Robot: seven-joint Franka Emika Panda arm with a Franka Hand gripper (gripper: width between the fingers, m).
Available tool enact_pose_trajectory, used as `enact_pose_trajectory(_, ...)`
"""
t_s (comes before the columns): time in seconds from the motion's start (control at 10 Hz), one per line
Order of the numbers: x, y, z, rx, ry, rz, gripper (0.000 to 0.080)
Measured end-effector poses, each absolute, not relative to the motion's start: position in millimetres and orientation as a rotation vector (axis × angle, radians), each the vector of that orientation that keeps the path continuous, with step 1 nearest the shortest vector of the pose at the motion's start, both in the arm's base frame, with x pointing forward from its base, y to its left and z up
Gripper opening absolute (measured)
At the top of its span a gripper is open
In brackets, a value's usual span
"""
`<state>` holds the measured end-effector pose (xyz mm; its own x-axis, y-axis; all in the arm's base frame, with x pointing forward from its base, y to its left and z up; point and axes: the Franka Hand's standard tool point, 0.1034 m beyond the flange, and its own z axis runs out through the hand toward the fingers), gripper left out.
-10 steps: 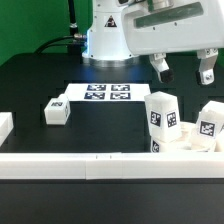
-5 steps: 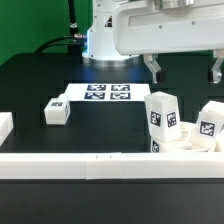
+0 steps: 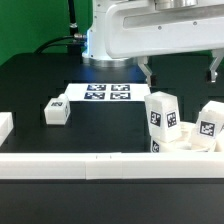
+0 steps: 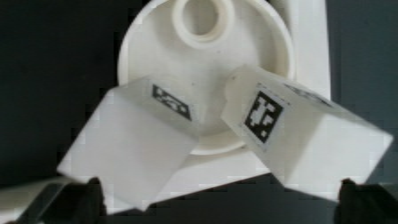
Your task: Assemble stool
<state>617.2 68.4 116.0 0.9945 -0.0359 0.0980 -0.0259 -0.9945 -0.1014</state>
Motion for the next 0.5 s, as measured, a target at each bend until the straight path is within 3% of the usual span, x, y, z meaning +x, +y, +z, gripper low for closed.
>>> enact_pose_trajectory(0.5, 616.0, 63.8, 108.1, -3.032, -0.615, -0.114, 0.0649)
